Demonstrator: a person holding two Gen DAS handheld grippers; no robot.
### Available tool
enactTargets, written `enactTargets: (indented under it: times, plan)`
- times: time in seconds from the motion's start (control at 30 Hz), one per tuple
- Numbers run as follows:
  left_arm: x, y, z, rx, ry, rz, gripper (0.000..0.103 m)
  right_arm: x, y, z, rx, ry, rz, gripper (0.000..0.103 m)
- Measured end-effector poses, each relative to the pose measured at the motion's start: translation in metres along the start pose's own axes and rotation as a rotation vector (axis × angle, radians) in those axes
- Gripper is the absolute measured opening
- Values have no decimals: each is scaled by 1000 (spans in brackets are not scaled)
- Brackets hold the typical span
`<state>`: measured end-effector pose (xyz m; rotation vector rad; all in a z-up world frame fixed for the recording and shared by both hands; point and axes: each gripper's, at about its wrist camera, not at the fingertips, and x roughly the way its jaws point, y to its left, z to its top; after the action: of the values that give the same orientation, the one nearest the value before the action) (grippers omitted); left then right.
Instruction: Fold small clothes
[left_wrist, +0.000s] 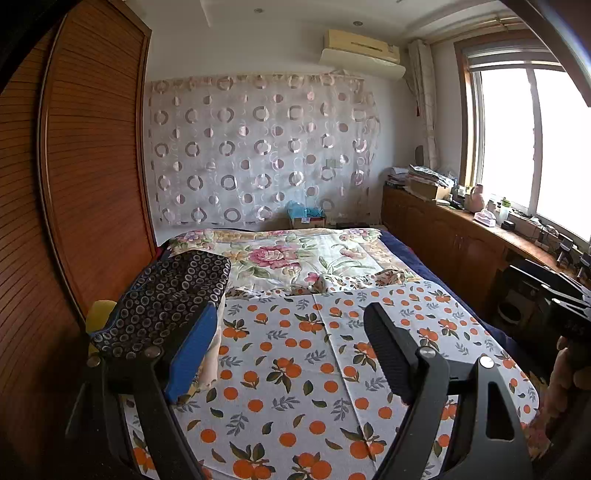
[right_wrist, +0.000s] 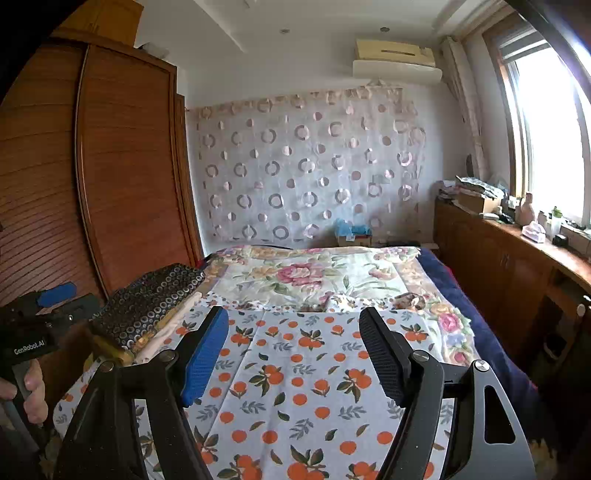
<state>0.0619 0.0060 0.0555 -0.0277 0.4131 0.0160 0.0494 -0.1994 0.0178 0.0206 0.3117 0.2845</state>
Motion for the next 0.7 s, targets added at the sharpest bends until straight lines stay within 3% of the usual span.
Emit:
enactTargets:
  times: [0.7]
  plan:
    - [-2, -3, -1, 0, -4, -3, 82, 0, -5, 2, -4, 0, 6, 75]
